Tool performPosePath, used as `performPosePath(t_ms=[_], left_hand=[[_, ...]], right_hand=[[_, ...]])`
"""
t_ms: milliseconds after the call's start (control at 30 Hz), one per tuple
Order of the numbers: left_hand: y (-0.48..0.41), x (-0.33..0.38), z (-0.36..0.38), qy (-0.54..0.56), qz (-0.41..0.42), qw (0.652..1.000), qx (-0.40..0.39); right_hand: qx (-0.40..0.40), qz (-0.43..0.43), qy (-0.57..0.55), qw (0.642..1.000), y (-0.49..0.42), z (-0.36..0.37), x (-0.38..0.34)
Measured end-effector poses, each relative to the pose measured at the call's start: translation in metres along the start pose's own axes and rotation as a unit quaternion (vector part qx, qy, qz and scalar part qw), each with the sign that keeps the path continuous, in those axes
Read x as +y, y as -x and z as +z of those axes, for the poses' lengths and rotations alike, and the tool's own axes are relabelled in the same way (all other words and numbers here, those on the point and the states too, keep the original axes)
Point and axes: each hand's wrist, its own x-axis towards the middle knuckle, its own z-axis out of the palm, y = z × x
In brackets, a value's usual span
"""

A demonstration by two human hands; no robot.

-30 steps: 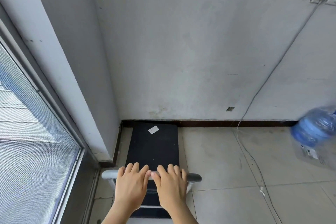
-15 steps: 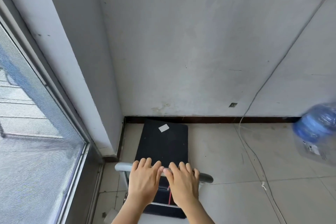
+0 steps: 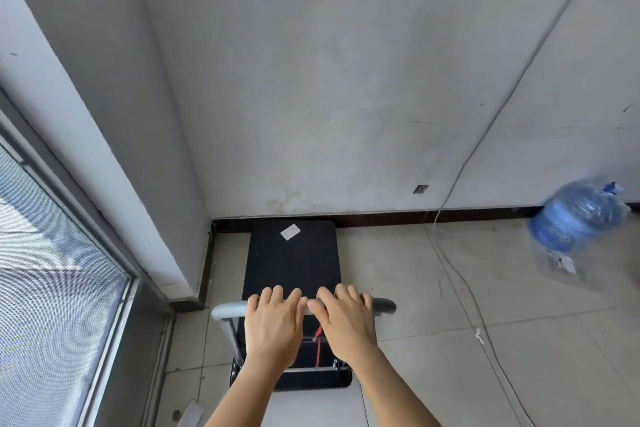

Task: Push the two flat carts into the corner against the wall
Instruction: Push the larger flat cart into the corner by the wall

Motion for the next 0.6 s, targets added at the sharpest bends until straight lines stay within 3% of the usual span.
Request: performPosePath(t_ms=[133,267,333,600], left_hand=[[0.000,-0.001,-0.004,-0.002,0.003,0.998,-0.064],[-0.018,0.001,-0.037,-0.026,0.015,0.984,-0.177],[-0.033,0.011,-0.071,-0.032,-0.001,0.969,-0.245],[-0.011,0.089,-0.207,-0.024,-0.057,0.980,-0.188]], right_hand=[[-0.057,-0.015,-0.030,0.998,-0.001,-0.009,-0.001],[-0.219,-0.023,-0.086,0.972,-0.013,-0.052,0.009],[-0.234,-0.021,-0.095,0.967,-0.023,-0.087,0.014],[-0.239,0.000,-0.110,0.965,0.009,-0.211,0.055]])
